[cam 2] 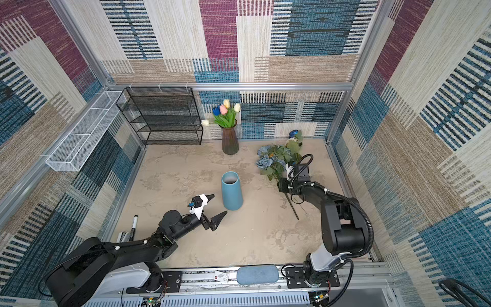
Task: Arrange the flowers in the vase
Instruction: 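Lift the blue roses high and carry them over the light-blue vase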
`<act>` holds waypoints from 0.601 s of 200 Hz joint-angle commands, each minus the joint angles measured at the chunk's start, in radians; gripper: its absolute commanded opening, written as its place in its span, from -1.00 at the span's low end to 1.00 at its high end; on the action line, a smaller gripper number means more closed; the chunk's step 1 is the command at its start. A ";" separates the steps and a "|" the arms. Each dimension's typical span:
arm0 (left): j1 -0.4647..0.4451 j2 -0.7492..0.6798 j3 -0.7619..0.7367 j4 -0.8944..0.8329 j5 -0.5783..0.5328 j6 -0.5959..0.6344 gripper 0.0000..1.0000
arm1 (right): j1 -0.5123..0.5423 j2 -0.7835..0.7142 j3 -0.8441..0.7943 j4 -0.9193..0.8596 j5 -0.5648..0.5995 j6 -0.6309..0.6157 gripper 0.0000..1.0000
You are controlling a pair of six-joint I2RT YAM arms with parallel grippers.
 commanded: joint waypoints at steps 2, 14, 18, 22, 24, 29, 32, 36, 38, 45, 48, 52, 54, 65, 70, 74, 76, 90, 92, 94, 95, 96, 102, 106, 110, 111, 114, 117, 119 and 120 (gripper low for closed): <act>-0.001 0.004 0.006 0.045 0.013 0.003 0.98 | 0.006 0.013 -0.009 -0.002 0.032 0.010 -0.10; -0.001 0.004 0.006 0.045 0.013 0.001 0.99 | 0.008 0.017 -0.014 0.008 0.043 0.011 -0.13; -0.001 0.003 0.006 0.045 0.013 0.001 0.99 | 0.008 0.018 -0.014 0.011 0.043 0.011 -0.18; -0.001 0.003 0.006 0.045 0.013 0.000 0.99 | 0.007 0.020 -0.013 0.014 0.042 0.009 -0.21; -0.001 0.004 0.006 0.045 0.013 0.001 0.98 | 0.007 0.021 -0.013 0.015 0.040 0.009 -0.23; -0.001 0.004 0.006 0.045 0.013 0.001 0.98 | 0.008 0.023 -0.012 0.018 0.036 0.007 -0.24; -0.001 0.005 0.006 0.045 0.012 0.001 0.98 | 0.010 0.025 -0.012 0.019 0.034 0.006 -0.24; -0.001 0.006 0.007 0.045 0.012 0.001 0.99 | 0.010 0.028 -0.011 0.021 0.031 0.006 -0.26; -0.001 0.005 0.007 0.045 0.012 0.001 0.98 | 0.010 0.030 -0.009 0.022 0.029 0.004 -0.27; -0.001 0.005 0.008 0.045 0.012 0.002 0.98 | 0.010 0.036 -0.007 0.023 0.020 0.000 -0.29; -0.001 0.005 0.007 0.046 0.012 0.003 0.99 | 0.011 0.039 -0.006 0.024 0.019 -0.002 -0.29; -0.001 0.005 0.006 0.047 0.012 0.002 0.98 | 0.011 0.044 -0.003 0.024 0.020 -0.003 -0.30; -0.001 0.005 0.006 0.047 0.012 0.003 0.98 | 0.010 0.046 -0.003 0.023 0.020 -0.004 -0.30; -0.001 0.002 0.005 0.047 0.012 0.002 0.98 | 0.014 0.062 0.002 0.022 0.020 -0.007 -0.33; -0.001 0.002 0.005 0.045 0.012 0.003 0.98 | 0.014 0.070 0.006 0.021 0.020 -0.007 -0.33; -0.001 0.001 0.005 0.044 0.010 0.003 0.98 | 0.015 0.077 0.008 0.022 0.021 -0.007 -0.34; -0.001 0.000 0.006 0.044 0.010 0.003 0.98 | 0.016 0.079 0.009 0.024 0.020 -0.007 -0.33; -0.001 0.002 0.008 0.038 0.005 0.004 0.98 | 0.017 0.100 0.019 0.027 0.025 0.001 -0.33; -0.001 0.003 0.008 0.038 0.004 0.004 0.98 | 0.017 0.101 0.021 0.027 0.024 0.002 -0.34; -0.001 0.003 0.008 0.038 0.004 0.004 0.98 | 0.017 0.102 0.021 0.029 0.022 0.003 -0.35; -0.001 0.003 0.009 0.038 0.004 0.005 0.98 | 0.017 0.104 0.022 0.029 0.023 0.004 -0.35; -0.001 0.003 0.008 0.038 0.004 0.005 0.98 | 0.017 0.105 0.022 0.029 0.021 0.004 -0.36; -0.001 0.004 0.010 0.038 0.004 0.006 0.98 | 0.017 0.109 0.025 0.035 0.015 0.004 -0.41; -0.001 0.005 0.009 0.038 0.004 0.006 0.99 | 0.019 0.113 0.027 0.038 0.013 0.004 -0.44; -0.001 0.005 0.009 0.038 0.004 0.006 0.98 | 0.020 0.116 0.029 0.039 0.013 0.005 -0.47; -0.001 0.005 0.009 0.038 0.004 0.007 0.98 | 0.020 0.117 0.030 0.039 0.013 0.005 -0.48; -0.001 0.004 0.008 0.038 0.004 0.007 0.98 | 0.021 0.120 0.033 0.038 0.014 0.007 -0.51; -0.001 0.003 0.009 0.038 0.004 0.007 0.98 | 0.022 0.122 0.036 0.038 0.014 0.006 -0.54; -0.001 0.003 0.008 0.038 0.003 0.007 0.99 | 0.022 0.122 0.038 0.037 0.014 0.007 -0.56; -0.001 0.004 0.008 0.038 0.003 0.007 0.99 | 0.022 0.123 0.038 0.037 0.014 0.007 -0.57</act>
